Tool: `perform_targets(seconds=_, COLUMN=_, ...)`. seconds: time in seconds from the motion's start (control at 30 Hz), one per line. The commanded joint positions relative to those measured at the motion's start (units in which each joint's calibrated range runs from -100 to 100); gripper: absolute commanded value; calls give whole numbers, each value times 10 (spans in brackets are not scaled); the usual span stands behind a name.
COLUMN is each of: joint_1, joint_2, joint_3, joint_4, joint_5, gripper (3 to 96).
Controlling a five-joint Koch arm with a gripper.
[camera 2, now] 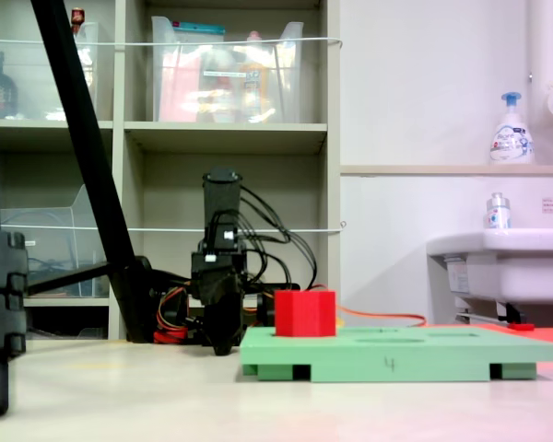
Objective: Put the octagonal pillar block into the corresponding hole
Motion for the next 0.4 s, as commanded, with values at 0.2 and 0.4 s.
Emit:
perform_targets(seconds=0.2, joint_1=-3, joint_2=-5, joint_3=-12, joint_4=-64, joint_5=-6, gripper=497)
perform_targets(seconds=0.4, joint_1=-4, joint_2=-5, joint_3=-12, joint_4=-63, joint_5=-6, gripper=497)
